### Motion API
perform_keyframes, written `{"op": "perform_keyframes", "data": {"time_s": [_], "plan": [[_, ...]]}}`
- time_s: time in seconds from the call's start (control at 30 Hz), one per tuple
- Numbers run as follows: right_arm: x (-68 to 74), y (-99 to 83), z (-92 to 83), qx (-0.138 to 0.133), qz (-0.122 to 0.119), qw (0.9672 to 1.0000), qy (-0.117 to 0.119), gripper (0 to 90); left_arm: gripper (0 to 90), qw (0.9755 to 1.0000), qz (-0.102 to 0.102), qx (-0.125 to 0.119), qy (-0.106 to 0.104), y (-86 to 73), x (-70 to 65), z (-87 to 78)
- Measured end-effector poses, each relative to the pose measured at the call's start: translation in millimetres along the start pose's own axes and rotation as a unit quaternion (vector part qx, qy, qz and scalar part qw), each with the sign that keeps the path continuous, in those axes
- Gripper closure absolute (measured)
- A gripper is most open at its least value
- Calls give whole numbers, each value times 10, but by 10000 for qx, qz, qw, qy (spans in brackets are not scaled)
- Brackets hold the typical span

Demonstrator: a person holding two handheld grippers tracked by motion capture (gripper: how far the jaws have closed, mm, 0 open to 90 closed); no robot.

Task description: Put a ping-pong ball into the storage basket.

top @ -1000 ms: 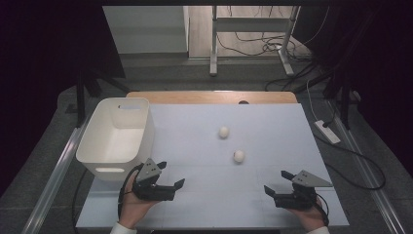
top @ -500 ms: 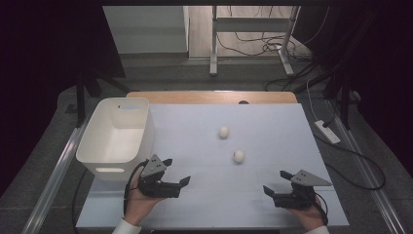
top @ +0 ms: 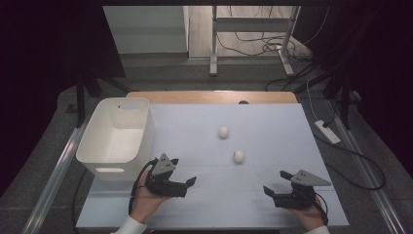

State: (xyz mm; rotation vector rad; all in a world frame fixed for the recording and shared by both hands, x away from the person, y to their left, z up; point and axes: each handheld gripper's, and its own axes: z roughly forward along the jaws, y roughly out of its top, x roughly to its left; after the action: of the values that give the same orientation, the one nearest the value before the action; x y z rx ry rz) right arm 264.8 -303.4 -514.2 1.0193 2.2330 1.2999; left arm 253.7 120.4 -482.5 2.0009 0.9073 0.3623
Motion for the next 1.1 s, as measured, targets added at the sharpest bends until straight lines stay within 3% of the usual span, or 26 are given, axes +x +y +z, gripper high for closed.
{"op": "perform_keyframes", "data": {"time_s": [1.1], "plan": [[-20, 15, -6, -39, -42, 10000, -30, 119, 117, 9989, 366, 192, -242, 310, -150, 276]]}}
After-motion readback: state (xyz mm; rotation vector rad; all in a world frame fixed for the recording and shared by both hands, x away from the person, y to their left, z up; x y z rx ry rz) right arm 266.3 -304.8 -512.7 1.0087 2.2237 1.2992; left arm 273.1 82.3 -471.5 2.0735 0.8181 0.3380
